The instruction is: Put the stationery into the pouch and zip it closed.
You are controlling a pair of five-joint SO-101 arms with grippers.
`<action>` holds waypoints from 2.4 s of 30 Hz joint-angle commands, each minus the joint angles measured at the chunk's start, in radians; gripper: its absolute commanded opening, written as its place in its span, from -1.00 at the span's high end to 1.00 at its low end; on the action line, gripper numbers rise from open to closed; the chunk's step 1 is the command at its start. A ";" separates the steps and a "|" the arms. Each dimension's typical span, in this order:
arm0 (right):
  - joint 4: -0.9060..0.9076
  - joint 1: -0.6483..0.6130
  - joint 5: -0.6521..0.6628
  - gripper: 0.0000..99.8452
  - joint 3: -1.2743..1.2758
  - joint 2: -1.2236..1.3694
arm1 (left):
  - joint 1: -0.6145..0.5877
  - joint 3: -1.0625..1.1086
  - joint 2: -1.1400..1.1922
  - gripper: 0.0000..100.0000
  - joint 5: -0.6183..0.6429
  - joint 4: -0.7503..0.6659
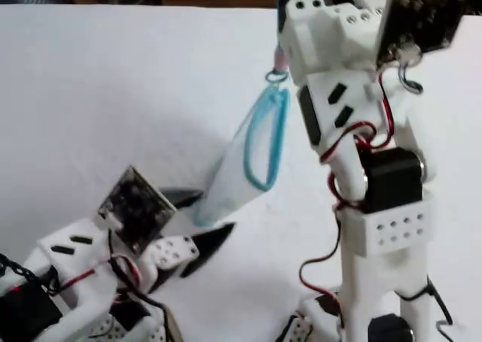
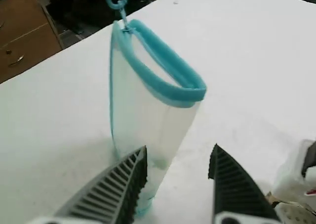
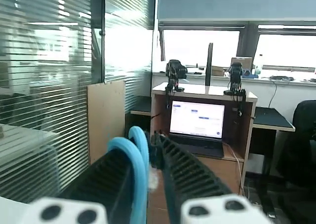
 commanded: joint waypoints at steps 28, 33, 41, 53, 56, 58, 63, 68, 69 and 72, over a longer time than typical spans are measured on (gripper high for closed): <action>-0.015 -0.050 -0.009 0.97 -0.218 0.148 | 0.154 0.071 0.012 0.59 0.130 -0.146; -0.019 -0.053 -0.009 0.97 -0.218 0.148 | 0.219 0.157 0.022 0.56 0.112 -0.195; -0.015 -0.051 -0.009 0.97 -0.218 0.147 | 0.120 0.298 0.125 0.72 0.023 -0.394; -0.015 -0.051 -0.009 0.97 -0.218 0.147 | -0.147 0.293 0.159 0.95 -0.118 -0.434; -0.015 -0.050 -0.009 0.97 -0.218 0.147 | -0.229 0.281 0.159 0.95 -0.120 -0.385; -0.015 -0.051 -0.009 0.97 -0.218 0.147 | -0.280 0.278 0.157 0.95 -0.121 -0.362; -0.015 -0.056 -0.008 0.97 -0.219 0.145 | -0.430 0.279 0.157 0.95 -0.121 -0.370; -0.013 -0.087 -0.003 0.97 -0.265 0.133 | -0.544 0.278 0.159 0.95 -0.120 -0.482; -0.013 -0.102 -0.002 0.97 -0.279 0.133 | -0.552 0.278 0.159 0.95 -0.120 -0.509; -0.013 -0.150 -0.002 0.97 -0.308 0.127 | -0.553 0.278 0.159 0.95 -0.114 -0.580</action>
